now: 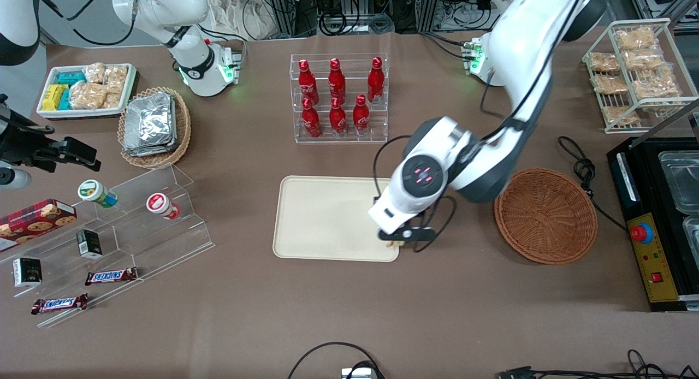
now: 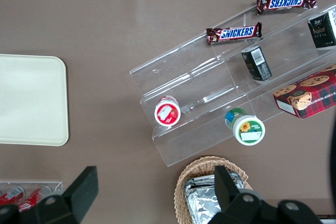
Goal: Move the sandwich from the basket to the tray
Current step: 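Lift the sandwich and carry it with the left gripper over the cream tray, then lower the sandwich onto the tray and open the left gripper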
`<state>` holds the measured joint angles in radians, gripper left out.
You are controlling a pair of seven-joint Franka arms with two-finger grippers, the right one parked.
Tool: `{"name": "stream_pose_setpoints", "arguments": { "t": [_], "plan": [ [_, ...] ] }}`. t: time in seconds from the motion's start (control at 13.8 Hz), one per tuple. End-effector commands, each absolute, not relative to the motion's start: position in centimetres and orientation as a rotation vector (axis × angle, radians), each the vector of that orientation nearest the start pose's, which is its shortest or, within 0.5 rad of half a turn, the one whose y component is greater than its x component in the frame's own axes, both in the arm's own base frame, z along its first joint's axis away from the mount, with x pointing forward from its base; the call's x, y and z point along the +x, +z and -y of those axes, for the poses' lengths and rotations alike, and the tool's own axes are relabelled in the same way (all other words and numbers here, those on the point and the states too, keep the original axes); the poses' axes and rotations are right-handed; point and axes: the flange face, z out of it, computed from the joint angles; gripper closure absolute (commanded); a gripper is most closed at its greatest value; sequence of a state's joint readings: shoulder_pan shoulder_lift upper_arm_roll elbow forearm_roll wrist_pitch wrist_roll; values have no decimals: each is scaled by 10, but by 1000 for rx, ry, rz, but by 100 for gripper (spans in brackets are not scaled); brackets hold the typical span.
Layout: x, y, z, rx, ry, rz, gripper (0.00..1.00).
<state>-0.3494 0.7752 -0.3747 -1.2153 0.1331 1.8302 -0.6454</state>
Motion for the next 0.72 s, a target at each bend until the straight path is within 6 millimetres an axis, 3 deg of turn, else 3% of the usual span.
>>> {"name": "stream_pose_setpoints", "arguments": {
  "t": [0.0,0.14,0.36,0.43,0.58,0.65],
  "plan": [
    [608,296,432,-3163,261,-57,100],
    [594,266,440,-3121,239,-99,100],
    [585,250,439,-3090,252,-86,100],
    [583,247,437,-3080,271,-88,92],
    [577,249,433,-3045,311,-95,0],
    [579,260,429,-3043,310,-84,0]
  ]
}}
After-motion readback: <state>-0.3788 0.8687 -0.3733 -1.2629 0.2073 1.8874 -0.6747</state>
